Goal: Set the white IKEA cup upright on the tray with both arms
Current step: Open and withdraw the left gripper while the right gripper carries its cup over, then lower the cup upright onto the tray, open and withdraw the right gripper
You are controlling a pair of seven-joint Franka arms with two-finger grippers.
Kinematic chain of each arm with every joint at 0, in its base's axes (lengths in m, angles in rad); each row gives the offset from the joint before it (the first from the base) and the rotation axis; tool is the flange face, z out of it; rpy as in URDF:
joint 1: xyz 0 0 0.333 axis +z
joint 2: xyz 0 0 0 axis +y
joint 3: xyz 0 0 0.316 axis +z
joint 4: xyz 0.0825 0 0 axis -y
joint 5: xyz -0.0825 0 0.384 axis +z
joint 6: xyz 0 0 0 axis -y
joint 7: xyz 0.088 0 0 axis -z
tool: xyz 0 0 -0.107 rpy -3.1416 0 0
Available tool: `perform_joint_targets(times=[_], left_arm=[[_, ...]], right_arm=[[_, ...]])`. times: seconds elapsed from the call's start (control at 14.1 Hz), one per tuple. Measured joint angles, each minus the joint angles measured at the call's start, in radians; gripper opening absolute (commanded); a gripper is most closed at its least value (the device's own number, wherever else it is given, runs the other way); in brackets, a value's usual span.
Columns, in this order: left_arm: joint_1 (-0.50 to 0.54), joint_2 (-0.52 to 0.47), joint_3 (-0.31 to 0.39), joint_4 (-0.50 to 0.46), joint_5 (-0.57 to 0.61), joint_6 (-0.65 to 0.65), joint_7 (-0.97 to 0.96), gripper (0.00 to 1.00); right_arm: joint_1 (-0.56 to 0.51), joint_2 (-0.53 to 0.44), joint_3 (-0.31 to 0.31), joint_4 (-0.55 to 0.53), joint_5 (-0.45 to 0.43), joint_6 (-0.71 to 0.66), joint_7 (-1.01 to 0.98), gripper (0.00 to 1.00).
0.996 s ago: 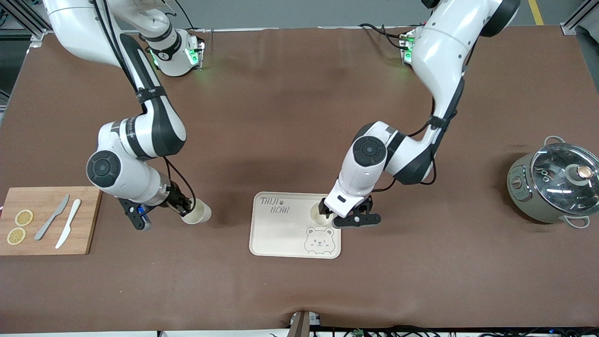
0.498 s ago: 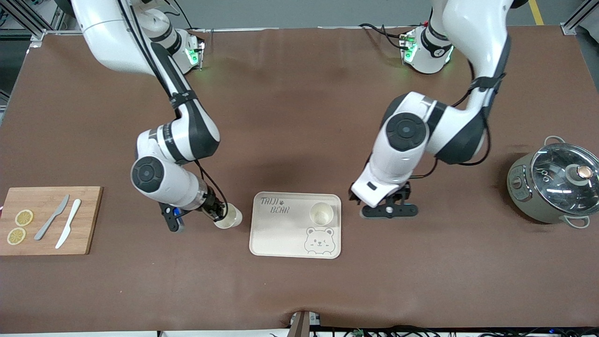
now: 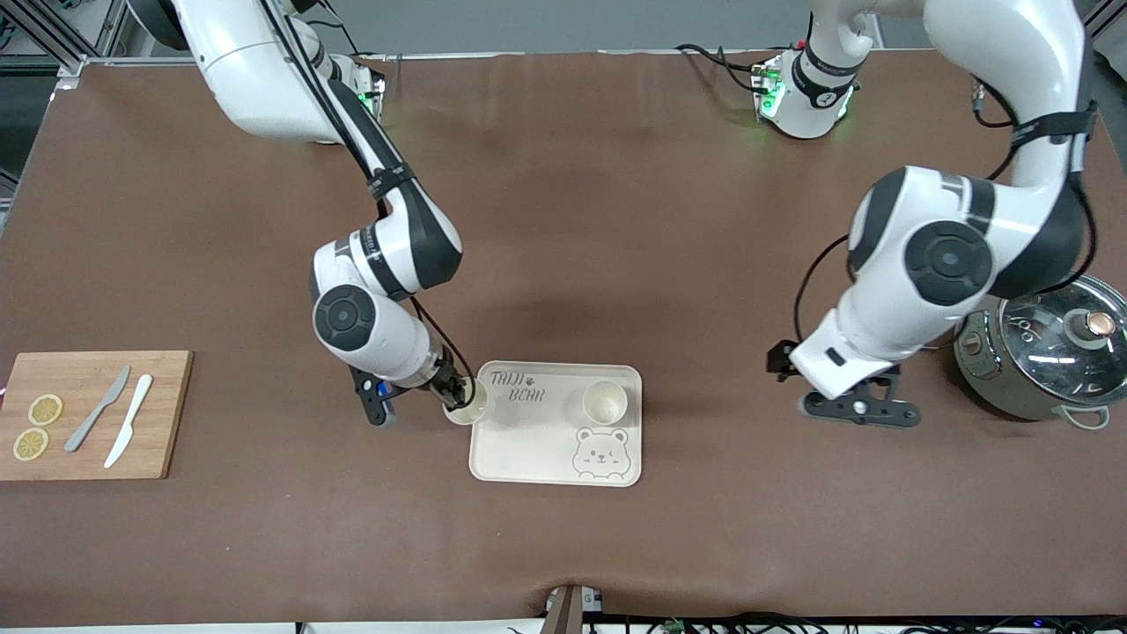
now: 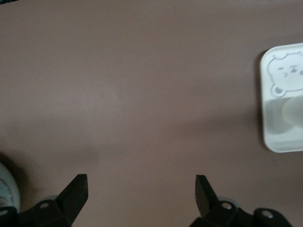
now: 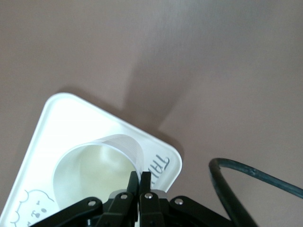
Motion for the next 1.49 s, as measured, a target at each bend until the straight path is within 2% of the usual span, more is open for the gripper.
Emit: perform_joint_targets(times=[0.43,0.85,0.93,1.0,1.14,1.49], left_arm=[[0.141,-0.089,-0.002,-0.092,-0.075,0.0,0.191,1.0],[0.192,-0.188,-0.002,-0.185,-0.096,0.0,0.216,1.0],[0.196,-0.21,-0.002,-0.204,-0.097,0.0,0.216,1.0],[0.2,-0.233,-0.002,-0.22,-0.098,0.0,0.216,1.0],[0.208,-0.274,-0.002,-0.245,-0.103,0.0,0.216,1.0],[0.217,-0.35,-0.002,-0.275,-0.158,-0.021,0.211,1.0]], right_arm=[[0.048,0.042,0.0,0.007,0.002,0.06,0.05,0.0],[0.073,0.083,-0.004,0.011,0.001,0.093,0.067,0.0],[0.072,0.083,-0.007,0.012,0.001,0.093,0.067,0.03],[0.072,0.083,-0.01,0.012,0.001,0.093,0.068,0.18],[0.067,0.083,-0.013,0.012,0.001,0.093,0.068,1.0],[0.066,0.083,-0.014,0.018,0.001,0.09,0.068,1.0]])
